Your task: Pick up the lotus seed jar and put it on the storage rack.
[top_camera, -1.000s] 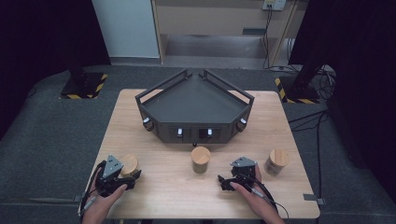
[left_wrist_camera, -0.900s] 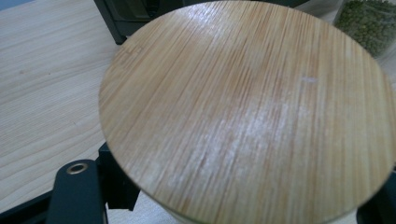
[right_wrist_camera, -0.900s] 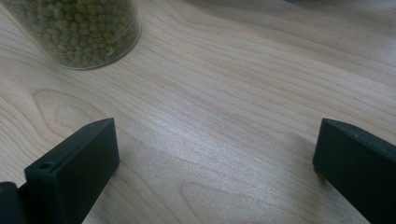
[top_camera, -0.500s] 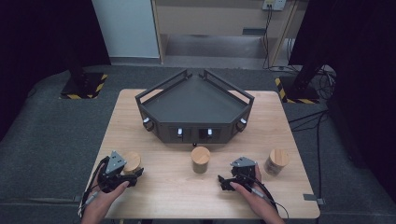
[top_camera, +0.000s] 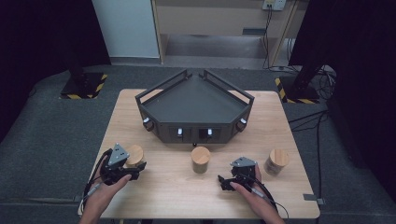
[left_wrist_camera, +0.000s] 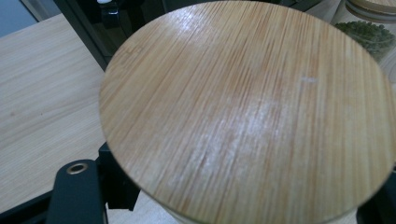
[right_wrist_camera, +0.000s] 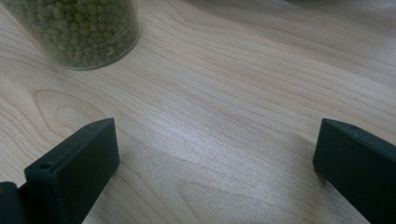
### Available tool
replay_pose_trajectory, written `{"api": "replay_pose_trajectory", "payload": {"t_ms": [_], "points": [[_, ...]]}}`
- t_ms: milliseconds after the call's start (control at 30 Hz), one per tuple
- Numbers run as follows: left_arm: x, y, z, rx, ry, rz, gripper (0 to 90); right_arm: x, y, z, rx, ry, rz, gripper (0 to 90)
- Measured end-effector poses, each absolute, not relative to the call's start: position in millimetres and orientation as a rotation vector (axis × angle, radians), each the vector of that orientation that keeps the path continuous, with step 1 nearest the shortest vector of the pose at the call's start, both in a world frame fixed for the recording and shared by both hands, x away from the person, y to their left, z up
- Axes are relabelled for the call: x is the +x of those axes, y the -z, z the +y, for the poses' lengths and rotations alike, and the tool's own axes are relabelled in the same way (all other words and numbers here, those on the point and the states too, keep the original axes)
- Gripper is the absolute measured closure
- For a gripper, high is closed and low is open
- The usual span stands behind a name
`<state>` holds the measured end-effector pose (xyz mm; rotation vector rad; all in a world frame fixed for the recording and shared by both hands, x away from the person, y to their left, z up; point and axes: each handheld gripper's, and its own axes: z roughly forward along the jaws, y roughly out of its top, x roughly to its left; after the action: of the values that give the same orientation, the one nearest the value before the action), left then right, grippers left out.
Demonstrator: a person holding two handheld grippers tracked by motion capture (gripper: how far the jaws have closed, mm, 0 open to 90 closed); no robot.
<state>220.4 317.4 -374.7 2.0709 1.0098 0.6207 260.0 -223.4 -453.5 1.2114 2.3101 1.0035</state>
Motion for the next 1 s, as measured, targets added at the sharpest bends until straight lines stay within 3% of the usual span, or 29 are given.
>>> {"api": "replay_pose_trajectory", "payload": {"t_ms": [1000], "points": [[247.8,347.1,303.1,2.109,-0.587,0.913,24.4,260.0,453.5,-223.3,1.211,-1.003,2.31,0.4]]}}
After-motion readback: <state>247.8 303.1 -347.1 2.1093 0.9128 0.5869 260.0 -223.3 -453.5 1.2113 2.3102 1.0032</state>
